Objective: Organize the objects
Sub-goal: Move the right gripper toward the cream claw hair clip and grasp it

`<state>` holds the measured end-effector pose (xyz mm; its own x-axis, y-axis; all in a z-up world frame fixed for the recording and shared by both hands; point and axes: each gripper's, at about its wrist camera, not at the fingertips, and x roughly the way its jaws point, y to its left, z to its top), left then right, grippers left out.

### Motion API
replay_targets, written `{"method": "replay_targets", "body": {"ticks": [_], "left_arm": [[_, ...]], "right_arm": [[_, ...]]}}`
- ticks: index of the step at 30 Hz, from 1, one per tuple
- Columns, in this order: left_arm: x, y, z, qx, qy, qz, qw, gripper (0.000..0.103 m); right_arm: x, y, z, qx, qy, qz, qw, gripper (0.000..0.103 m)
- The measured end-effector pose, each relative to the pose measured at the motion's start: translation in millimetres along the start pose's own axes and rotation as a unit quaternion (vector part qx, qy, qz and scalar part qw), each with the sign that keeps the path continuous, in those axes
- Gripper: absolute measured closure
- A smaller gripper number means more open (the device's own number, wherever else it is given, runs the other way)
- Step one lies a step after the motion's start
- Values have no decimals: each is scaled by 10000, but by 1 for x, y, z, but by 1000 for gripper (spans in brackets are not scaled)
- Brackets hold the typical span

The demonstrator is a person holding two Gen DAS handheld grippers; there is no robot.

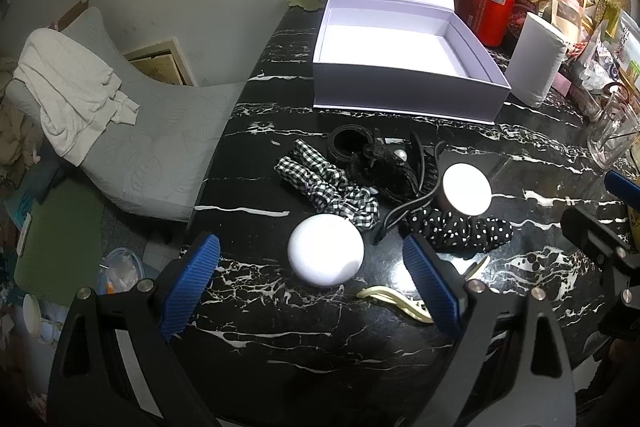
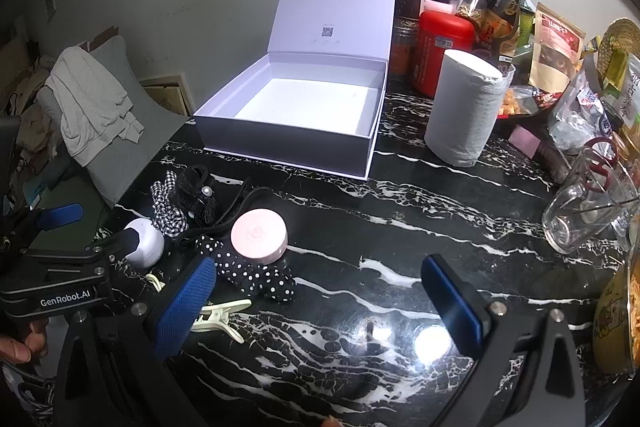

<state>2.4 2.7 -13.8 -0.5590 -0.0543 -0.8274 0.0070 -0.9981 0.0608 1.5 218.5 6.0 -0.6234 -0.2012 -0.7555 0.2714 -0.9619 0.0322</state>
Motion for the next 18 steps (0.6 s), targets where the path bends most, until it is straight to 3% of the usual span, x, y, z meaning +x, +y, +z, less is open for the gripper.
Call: {"method": "replay_targets", "body": {"ticks": [18], "left_arm": [[10, 5, -20, -39, 252, -48, 9997, 10]], "right_arm": [[6, 12, -17, -20, 222, 180, 9996, 0]]}}
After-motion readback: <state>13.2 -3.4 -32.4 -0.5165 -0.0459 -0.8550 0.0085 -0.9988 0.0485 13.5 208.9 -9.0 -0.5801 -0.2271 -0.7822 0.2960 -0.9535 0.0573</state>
